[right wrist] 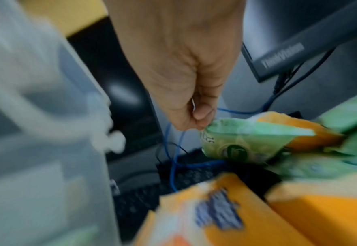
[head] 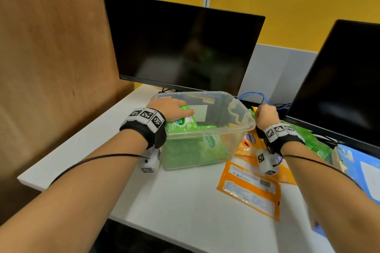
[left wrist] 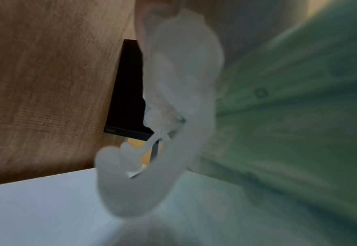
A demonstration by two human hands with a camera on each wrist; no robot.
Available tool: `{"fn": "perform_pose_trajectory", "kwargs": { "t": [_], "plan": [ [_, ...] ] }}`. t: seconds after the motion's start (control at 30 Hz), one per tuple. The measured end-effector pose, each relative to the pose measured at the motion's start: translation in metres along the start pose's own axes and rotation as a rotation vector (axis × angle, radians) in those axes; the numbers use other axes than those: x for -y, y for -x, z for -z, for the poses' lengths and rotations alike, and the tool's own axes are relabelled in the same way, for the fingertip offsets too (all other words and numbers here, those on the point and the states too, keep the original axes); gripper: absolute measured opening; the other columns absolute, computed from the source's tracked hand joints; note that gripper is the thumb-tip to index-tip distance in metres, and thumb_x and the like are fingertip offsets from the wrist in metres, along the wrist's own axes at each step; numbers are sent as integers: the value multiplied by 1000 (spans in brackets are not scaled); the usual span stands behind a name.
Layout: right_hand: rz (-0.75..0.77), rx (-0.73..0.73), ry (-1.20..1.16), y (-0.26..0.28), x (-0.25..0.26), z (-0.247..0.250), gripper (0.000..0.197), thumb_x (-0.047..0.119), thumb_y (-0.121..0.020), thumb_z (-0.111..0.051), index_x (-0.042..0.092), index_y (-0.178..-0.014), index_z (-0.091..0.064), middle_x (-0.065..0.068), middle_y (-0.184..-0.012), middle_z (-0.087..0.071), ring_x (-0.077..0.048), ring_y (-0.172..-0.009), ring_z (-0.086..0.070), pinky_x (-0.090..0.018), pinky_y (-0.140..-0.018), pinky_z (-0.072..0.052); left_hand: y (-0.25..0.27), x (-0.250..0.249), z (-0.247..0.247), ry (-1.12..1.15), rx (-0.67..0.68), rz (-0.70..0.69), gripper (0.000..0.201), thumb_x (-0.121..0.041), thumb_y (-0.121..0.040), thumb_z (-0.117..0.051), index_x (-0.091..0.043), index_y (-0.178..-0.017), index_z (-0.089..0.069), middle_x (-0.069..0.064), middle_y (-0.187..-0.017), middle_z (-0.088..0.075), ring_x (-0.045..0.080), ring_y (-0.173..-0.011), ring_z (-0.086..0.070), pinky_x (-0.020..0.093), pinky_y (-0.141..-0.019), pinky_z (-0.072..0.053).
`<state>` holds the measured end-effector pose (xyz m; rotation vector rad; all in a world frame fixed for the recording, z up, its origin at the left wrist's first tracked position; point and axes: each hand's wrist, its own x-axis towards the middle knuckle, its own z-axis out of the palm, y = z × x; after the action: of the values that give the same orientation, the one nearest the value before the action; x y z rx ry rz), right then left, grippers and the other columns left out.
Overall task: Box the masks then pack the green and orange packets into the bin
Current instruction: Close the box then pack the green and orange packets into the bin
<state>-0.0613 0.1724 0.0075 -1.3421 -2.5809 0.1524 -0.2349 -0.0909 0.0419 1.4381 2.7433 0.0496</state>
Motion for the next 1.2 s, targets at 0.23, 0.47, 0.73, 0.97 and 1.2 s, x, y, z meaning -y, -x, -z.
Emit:
{"fn": "perform_pose_trajectory", "kwargs": {
  "t": [0.23,0.47,0.73,0.97,1.2],
  "plan": [
    [-18,-306,-586,22,-5,103,14,5,-77,-62,7,-63,-60,-1,-58,-63,-7,-63,-62,-25,-70,-51,3,-2,3,1,13,18,66,-73,-88,-23,-34,-138,-43,-2,-141,-51,22,-127,-48,46,-103,-40],
    [162,-337,-1128,59,40,155,31,-6,-76,-57,18,-60,-46,-2,-56,-53,-2,-44,-56,-16,-53,-46,6,-3,5,18,12,32,69,-74,-87,-24,-33,-140,-42,-2,-145,-47,21,-131,-45,43,-106,-36],
    [-99,179,-1185,70,79,64,28,-10,-83,-49,8,-62,-46,-6,-64,-46,-7,-46,-50,-16,-46,-43,8,-4,5,7,-10,30,67,-74,-87,-24,-33,-137,-44,-2,-143,-49,22,-129,-46,43,-106,-35],
    [109,364,-164,77,99,45,36,25,-93,-54,11,-126,-60,-8,-129,-58,-27,-118,-54,-34,-100,-44,6,-3,3,7,-8,26,67,-72,-89,-25,-30,-138,-43,-1,-143,-48,22,-130,-45,42,-107,-36],
    [-55,608,-509,66,104,44,38,25,-93,-52,6,-126,-53,-5,-96,-68,-23,-90,-61,-39,-95,-50,7,-5,4,-3,-21,13,66,-71,-89,-24,-30,-135,-46,-1,-139,-52,21,-126,-48,41,-104,-37]
  ]
}}
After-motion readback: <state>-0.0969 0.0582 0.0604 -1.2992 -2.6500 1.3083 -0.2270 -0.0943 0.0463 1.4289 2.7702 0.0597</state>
